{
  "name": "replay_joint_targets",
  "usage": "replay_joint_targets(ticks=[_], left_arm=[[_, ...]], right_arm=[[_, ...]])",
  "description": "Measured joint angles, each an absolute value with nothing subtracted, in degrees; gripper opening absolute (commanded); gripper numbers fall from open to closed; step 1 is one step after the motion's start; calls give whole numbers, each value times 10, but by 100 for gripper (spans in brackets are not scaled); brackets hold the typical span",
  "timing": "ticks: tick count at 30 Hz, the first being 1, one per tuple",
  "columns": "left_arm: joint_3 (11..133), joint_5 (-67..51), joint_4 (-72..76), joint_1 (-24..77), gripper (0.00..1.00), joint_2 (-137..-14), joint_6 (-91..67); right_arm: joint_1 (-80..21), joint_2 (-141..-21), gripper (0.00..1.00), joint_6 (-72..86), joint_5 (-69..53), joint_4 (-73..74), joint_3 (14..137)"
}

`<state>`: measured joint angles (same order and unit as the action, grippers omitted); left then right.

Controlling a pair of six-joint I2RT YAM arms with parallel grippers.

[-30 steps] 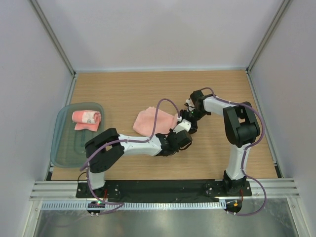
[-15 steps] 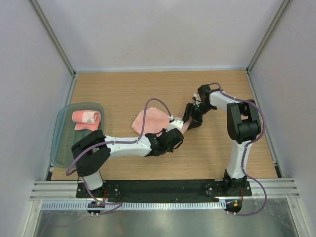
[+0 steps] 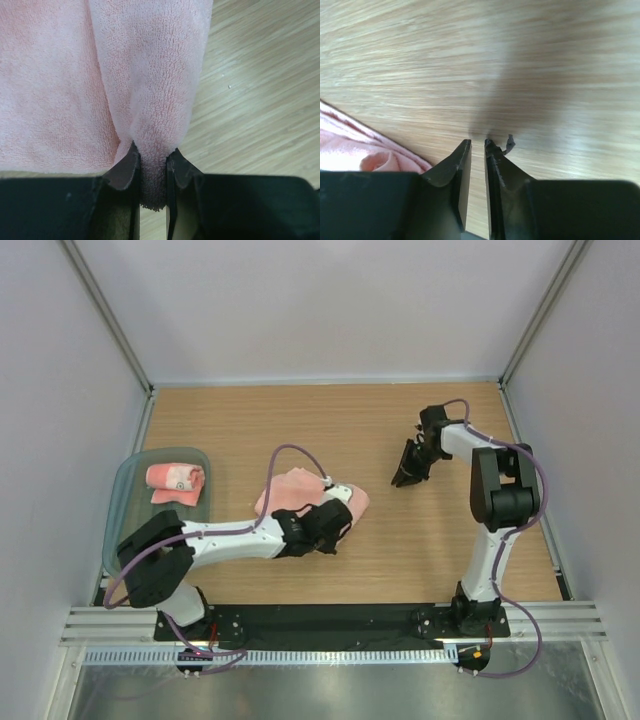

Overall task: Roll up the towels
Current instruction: Roll the towel

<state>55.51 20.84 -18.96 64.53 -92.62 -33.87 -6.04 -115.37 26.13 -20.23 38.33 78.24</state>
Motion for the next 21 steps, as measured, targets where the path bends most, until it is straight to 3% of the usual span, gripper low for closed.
replay_joint_targets(ticks=[6, 11, 17, 21], left_arm=[[455, 85, -117, 547, 0, -830, -400], [393, -17, -40, 456, 0, -798, -470], [279, -166, 135, 354, 0, -793, -600], [254, -207, 194, 333, 0, -802, -656]], right_arm=[[-35, -1075, 37, 275, -187, 356, 706], [-30, -975, 50, 304, -260, 270, 601], [-66, -901, 70, 331, -347, 184, 516], [-120, -892, 75, 348, -365, 133, 501]])
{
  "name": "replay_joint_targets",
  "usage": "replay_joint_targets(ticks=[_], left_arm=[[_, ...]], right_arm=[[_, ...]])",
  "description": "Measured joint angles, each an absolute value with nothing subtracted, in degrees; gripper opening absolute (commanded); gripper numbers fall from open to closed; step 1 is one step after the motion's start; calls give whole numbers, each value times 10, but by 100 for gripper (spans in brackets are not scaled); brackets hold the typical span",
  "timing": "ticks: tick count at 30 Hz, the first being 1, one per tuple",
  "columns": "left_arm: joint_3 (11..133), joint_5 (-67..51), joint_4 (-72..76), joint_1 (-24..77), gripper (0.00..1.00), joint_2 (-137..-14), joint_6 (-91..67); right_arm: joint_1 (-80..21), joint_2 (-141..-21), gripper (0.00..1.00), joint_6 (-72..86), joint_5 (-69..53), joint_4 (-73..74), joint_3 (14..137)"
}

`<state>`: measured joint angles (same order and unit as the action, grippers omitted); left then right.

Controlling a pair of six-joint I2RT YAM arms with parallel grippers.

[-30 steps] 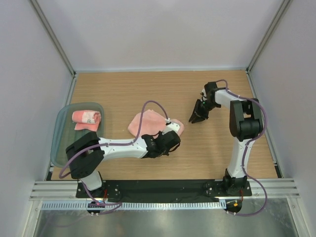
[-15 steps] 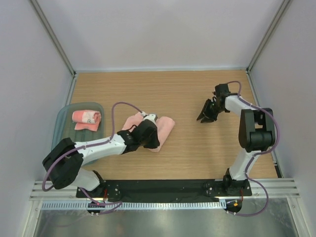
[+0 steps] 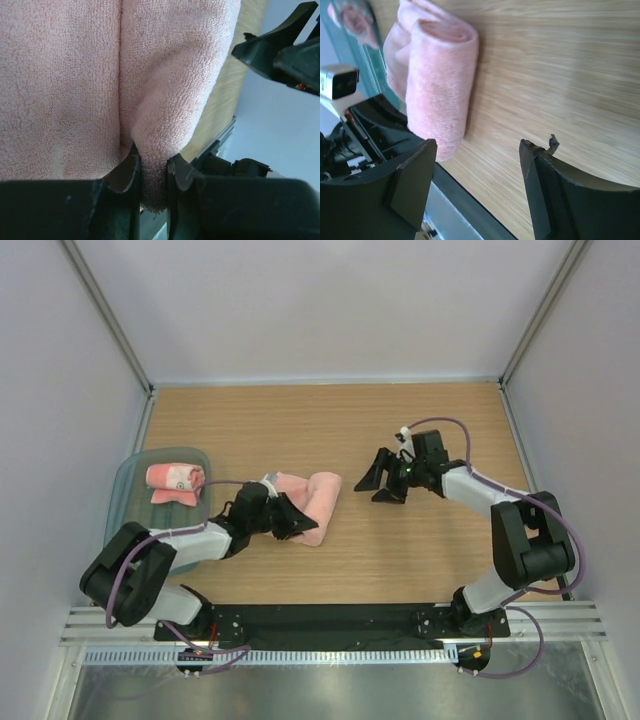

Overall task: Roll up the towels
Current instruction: Roll the towel

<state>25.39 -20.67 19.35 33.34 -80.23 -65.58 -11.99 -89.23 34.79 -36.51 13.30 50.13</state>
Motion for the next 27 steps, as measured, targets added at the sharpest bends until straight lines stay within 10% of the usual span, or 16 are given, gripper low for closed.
replay_joint_targets(ticks=[27], left_arm=[[223, -166, 54, 287, 0, -736, -825]], right_arm=[[-328, -1084, 87, 495, -345, -258, 486]])
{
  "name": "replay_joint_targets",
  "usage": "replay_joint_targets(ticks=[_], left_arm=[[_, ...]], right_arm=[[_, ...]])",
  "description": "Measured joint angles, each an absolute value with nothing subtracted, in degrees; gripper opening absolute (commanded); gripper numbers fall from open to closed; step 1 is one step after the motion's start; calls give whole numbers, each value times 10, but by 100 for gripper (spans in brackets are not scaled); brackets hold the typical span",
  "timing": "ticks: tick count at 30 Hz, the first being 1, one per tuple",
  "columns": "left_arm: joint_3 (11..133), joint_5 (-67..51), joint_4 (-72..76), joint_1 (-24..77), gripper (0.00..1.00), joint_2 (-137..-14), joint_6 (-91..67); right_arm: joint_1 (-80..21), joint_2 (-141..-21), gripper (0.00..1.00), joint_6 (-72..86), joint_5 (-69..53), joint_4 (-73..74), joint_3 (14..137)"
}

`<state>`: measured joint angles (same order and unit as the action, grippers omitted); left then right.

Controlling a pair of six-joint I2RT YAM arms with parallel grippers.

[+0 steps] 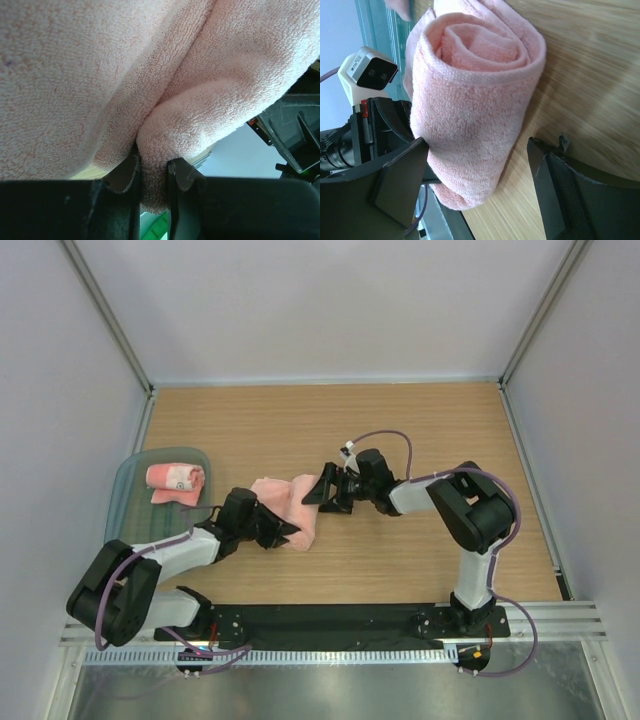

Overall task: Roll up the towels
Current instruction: Roll the towel

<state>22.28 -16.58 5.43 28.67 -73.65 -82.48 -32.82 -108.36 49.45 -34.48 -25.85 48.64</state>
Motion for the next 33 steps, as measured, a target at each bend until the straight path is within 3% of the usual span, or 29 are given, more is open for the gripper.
replay_joint_targets(ticks=[3, 6, 8, 11, 12, 17, 23, 33], left_arm=[[223, -168, 51, 283, 0, -737, -826], [223, -173, 49, 277, 0, -738, -826], [223, -176, 48, 275, 1, -738, -825], [227, -178, 40, 272, 15, -738, -819], [232, -177, 32, 272, 25, -739, -815], [270, -169, -34, 274, 47, -748, -768], [333, -129, -123, 305, 52, -770, -703], [475, -3, -208, 438, 55, -838, -640]], right_arm=[[-338, -1100, 80, 501, -342, -283, 494], [-345, -1113, 65, 507, -337, -298, 498], [-348, -1120, 49, 512, -333, -306, 498], [-352, -1123, 34, 522, -331, -321, 498], [-354, -1123, 33, 527, -329, -326, 498], [-355, -1119, 29, 526, -314, -310, 500], [-352, -1071, 25, 496, -268, -209, 504], [-288, -935, 25, 430, -192, 22, 485]])
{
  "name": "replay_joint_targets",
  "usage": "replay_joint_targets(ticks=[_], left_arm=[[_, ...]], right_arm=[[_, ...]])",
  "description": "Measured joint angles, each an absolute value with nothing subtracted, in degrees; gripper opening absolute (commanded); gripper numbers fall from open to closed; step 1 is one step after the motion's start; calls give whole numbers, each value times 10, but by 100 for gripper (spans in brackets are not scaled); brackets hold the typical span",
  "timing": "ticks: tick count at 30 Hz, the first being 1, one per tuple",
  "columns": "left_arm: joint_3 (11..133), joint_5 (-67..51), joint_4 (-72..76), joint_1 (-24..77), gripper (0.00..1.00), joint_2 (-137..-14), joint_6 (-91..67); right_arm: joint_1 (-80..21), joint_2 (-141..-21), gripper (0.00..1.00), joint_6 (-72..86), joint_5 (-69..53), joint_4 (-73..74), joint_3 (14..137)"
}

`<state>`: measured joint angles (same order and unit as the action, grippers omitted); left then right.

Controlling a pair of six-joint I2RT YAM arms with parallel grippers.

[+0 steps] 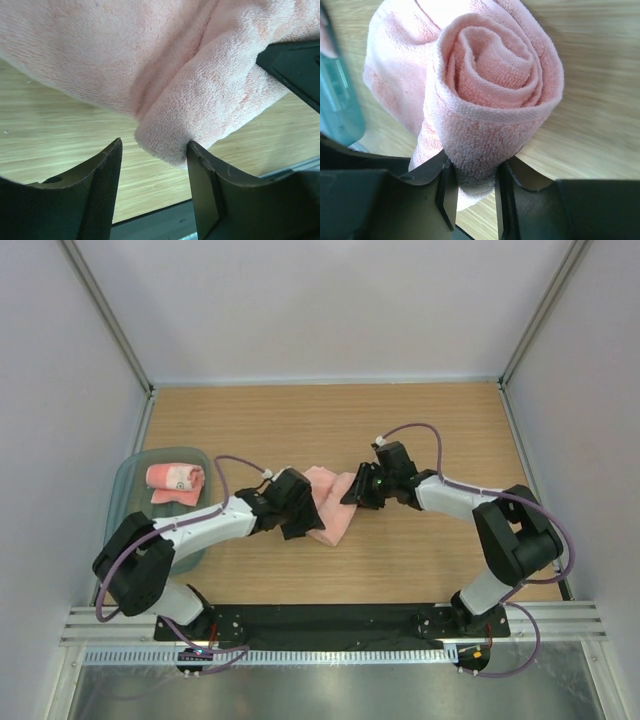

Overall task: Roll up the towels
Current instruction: Roll the towel

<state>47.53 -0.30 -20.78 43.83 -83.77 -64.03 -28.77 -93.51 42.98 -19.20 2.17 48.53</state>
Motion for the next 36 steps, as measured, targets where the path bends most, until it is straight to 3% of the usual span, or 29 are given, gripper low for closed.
replay_joint_targets(ticks=[11, 17, 24, 36], left_arm=[[619, 187, -267, 614, 54, -893, -463], [632, 239, -253, 707, 59, -899, -378], [632, 260, -242, 713, 63, -949, -339], [678, 318, -245, 724, 78, -1049, -321]], right_arm=[[-268, -897, 24, 385, -149, 165, 506], [-268, -905, 24, 375, -145, 192, 525], [-268, -907, 24, 372, -145, 203, 530], [-265, -908, 24, 363, -139, 217, 542]])
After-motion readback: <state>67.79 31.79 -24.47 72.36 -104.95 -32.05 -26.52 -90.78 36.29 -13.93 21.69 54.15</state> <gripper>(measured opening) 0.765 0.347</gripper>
